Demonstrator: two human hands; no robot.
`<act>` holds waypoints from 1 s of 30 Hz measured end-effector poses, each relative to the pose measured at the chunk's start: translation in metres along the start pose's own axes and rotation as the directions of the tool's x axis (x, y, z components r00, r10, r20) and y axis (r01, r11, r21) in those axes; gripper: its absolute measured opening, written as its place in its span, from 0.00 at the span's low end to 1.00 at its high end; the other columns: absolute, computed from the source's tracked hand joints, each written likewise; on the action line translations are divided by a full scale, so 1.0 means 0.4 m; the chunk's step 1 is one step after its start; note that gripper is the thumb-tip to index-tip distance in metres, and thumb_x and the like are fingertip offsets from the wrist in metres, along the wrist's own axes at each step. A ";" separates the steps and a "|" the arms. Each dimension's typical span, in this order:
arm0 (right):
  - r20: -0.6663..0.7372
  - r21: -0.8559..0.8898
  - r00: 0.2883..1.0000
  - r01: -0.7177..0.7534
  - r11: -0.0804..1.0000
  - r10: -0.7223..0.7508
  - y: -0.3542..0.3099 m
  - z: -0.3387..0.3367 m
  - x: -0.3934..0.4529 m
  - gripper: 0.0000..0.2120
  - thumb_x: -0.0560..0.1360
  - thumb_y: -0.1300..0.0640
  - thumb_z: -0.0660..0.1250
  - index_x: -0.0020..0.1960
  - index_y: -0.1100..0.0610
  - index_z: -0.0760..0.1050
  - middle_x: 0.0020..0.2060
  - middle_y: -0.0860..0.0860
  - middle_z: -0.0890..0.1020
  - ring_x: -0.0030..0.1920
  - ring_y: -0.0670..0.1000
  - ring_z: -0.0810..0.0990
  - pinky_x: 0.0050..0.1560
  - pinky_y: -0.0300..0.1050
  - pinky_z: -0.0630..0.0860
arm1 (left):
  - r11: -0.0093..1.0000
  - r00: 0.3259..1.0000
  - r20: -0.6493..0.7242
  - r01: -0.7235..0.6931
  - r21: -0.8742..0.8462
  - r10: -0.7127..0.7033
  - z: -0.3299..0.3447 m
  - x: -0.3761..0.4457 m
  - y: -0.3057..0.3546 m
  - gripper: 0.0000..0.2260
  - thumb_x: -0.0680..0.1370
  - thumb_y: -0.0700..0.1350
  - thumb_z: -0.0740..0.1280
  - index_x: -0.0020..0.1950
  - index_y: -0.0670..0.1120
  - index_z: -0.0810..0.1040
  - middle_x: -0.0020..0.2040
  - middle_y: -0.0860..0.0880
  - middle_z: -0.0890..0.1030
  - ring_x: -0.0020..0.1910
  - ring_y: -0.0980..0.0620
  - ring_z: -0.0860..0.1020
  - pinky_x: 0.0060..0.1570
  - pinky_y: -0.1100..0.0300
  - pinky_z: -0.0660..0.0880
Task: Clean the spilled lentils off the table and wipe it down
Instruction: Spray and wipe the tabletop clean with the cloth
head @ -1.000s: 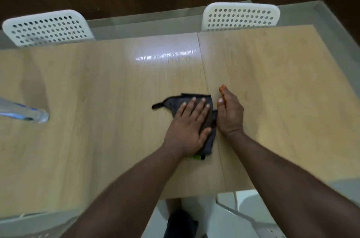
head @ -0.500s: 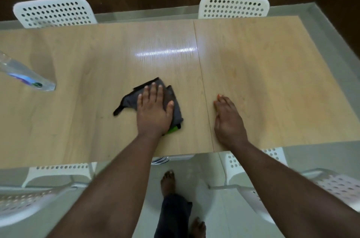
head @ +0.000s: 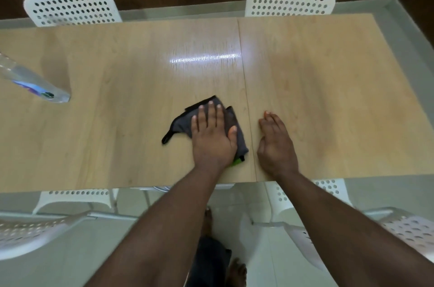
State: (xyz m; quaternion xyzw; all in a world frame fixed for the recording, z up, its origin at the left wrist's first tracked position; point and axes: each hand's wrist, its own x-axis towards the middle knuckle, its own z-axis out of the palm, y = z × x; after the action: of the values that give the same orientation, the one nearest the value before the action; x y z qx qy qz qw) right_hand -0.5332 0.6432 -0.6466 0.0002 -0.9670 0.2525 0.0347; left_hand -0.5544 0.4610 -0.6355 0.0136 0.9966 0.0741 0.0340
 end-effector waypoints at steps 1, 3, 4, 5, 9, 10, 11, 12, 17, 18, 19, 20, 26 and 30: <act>0.000 0.011 1.000 0.000 1.000 0.000 0.005 0.000 0.001 0.24 0.80 0.62 0.59 0.76 0.61 0.71 0.79 0.56 0.69 0.82 0.54 0.61 0.82 0.51 0.59 | 0.999 0.999 0.009 -0.041 0.002 0.041 0.004 0.024 0.027 0.33 0.85 0.61 0.42 0.87 0.45 0.48 0.87 0.43 0.47 0.85 0.41 0.45 0.82 0.41 0.46; -0.005 0.034 1.000 -0.003 0.999 0.003 0.009 -0.002 0.001 0.25 0.80 0.58 0.55 0.76 0.61 0.72 0.79 0.56 0.69 0.81 0.54 0.61 0.81 0.54 0.61 | 0.992 0.992 0.031 -0.125 0.016 0.125 0.011 0.039 0.057 0.33 0.86 0.61 0.43 0.87 0.45 0.47 0.87 0.44 0.46 0.85 0.42 0.44 0.83 0.42 0.44; -0.010 0.041 1.000 -0.001 0.999 0.002 0.012 -0.001 0.002 0.26 0.80 0.56 0.54 0.75 0.61 0.72 0.79 0.56 0.69 0.81 0.54 0.62 0.81 0.54 0.62 | 0.986 0.986 0.038 -0.166 0.020 0.165 0.015 0.026 0.061 0.33 0.86 0.61 0.44 0.87 0.46 0.46 0.87 0.44 0.46 0.86 0.43 0.43 0.83 0.43 0.44; -0.014 0.045 1.000 0.003 0.999 -0.002 0.014 0.000 0.001 0.27 0.79 0.55 0.52 0.75 0.61 0.72 0.79 0.57 0.70 0.81 0.54 0.62 0.81 0.55 0.63 | 0.978 0.977 0.043 -0.209 0.018 0.208 0.017 -0.002 0.057 0.33 0.86 0.61 0.45 0.87 0.46 0.46 0.87 0.45 0.45 0.86 0.44 0.43 0.83 0.43 0.44; -0.023 0.041 1.000 0.012 0.999 -0.011 0.016 0.002 -0.002 0.24 0.79 0.62 0.59 0.75 0.62 0.73 0.78 0.57 0.71 0.81 0.55 0.63 0.80 0.54 0.63 | 0.951 0.949 0.067 -0.309 -0.013 0.309 0.023 -0.167 0.014 0.32 0.86 0.61 0.48 0.87 0.48 0.46 0.87 0.47 0.43 0.85 0.47 0.40 0.83 0.43 0.47; -0.026 0.042 1.000 0.012 0.999 -0.011 0.014 0.001 -0.003 0.24 0.79 0.65 0.61 0.75 0.62 0.73 0.78 0.57 0.71 0.81 0.56 0.63 0.81 0.53 0.62 | 0.951 0.948 0.076 -0.308 -0.012 0.308 0.023 -0.193 0.002 0.32 0.86 0.61 0.48 0.87 0.48 0.46 0.87 0.48 0.42 0.85 0.47 0.39 0.83 0.43 0.47; -0.028 0.044 1.000 0.011 0.999 -0.010 0.012 0.000 -0.004 0.24 0.79 0.66 0.62 0.75 0.62 0.72 0.78 0.57 0.71 0.81 0.55 0.63 0.81 0.52 0.62 | 0.952 0.949 0.080 -0.306 -0.010 0.306 0.025 -0.206 -0.010 0.32 0.86 0.61 0.48 0.87 0.48 0.45 0.87 0.49 0.41 0.85 0.48 0.39 0.83 0.43 0.47; -0.030 0.045 1.000 0.010 0.999 -0.009 0.010 -0.001 -0.004 0.24 0.79 0.67 0.62 0.75 0.62 0.72 0.78 0.57 0.71 0.81 0.55 0.63 0.81 0.51 0.61 | 0.952 0.948 0.081 -0.307 -0.006 0.306 0.024 -0.206 -0.019 0.32 0.86 0.61 0.48 0.87 0.49 0.45 0.87 0.49 0.41 0.85 0.48 0.39 0.83 0.43 0.47; -0.028 0.049 0.999 0.017 0.999 -0.016 0.016 0.000 0.006 0.24 0.79 0.65 0.62 0.75 0.61 0.72 0.78 0.56 0.70 0.81 0.54 0.62 0.81 0.49 0.59 | 0.945 0.943 0.075 -0.325 0.022 0.323 0.021 -0.079 -0.045 0.32 0.86 0.62 0.47 0.87 0.49 0.47 0.87 0.49 0.44 0.85 0.48 0.41 0.83 0.44 0.47; -0.031 0.052 0.999 0.020 0.998 -0.018 0.015 0.000 0.008 0.24 0.79 0.65 0.62 0.75 0.61 0.72 0.78 0.56 0.70 0.81 0.54 0.62 0.81 0.50 0.60 | 0.951 0.949 0.072 -0.309 0.028 0.307 0.017 -0.039 -0.048 0.32 0.86 0.62 0.45 0.87 0.49 0.47 0.87 0.49 0.45 0.86 0.48 0.42 0.83 0.44 0.47; -0.031 0.057 0.999 0.024 0.998 -0.022 0.014 0.002 0.006 0.24 0.79 0.65 0.62 0.75 0.61 0.72 0.78 0.57 0.70 0.81 0.54 0.62 0.81 0.52 0.61 | 0.954 0.953 0.070 -0.298 0.035 0.295 0.014 -0.001 -0.049 0.33 0.85 0.63 0.44 0.87 0.49 0.47 0.87 0.48 0.45 0.86 0.47 0.43 0.83 0.44 0.47; -0.034 0.060 0.999 0.026 0.998 -0.024 0.016 0.004 0.004 0.24 0.79 0.65 0.62 0.75 0.61 0.72 0.78 0.57 0.70 0.81 0.55 0.62 0.81 0.54 0.62 | 0.956 0.956 0.070 -0.289 0.042 0.286 0.013 0.034 -0.044 0.33 0.85 0.63 0.43 0.87 0.49 0.47 0.87 0.48 0.45 0.86 0.47 0.43 0.83 0.44 0.46; -0.045 0.060 0.999 0.032 0.998 -0.029 0.018 0.001 0.000 0.24 0.80 0.64 0.61 0.75 0.61 0.72 0.78 0.57 0.70 0.81 0.54 0.62 0.81 0.54 0.62 | 0.958 0.957 0.065 -0.285 0.038 0.282 0.017 0.065 -0.013 0.33 0.85 0.63 0.43 0.87 0.49 0.46 0.87 0.48 0.45 0.86 0.46 0.43 0.83 0.45 0.44; -0.024 0.058 0.999 0.022 0.998 -0.021 0.015 -0.001 -0.005 0.24 0.80 0.62 0.59 0.76 0.61 0.71 0.79 0.57 0.70 0.81 0.54 0.62 0.81 0.55 0.62 | 0.951 0.949 0.076 -0.308 0.029 0.306 0.028 -0.019 0.022 0.33 0.85 0.63 0.43 0.87 0.48 0.46 0.87 0.47 0.44 0.85 0.46 0.42 0.83 0.44 0.43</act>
State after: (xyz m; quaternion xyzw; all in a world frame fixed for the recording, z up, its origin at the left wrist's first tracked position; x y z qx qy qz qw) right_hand -0.5314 0.6488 -0.6493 0.0086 -0.9587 0.2801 0.0486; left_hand -0.5460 0.4711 -0.6448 0.1718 0.9818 0.0580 0.0572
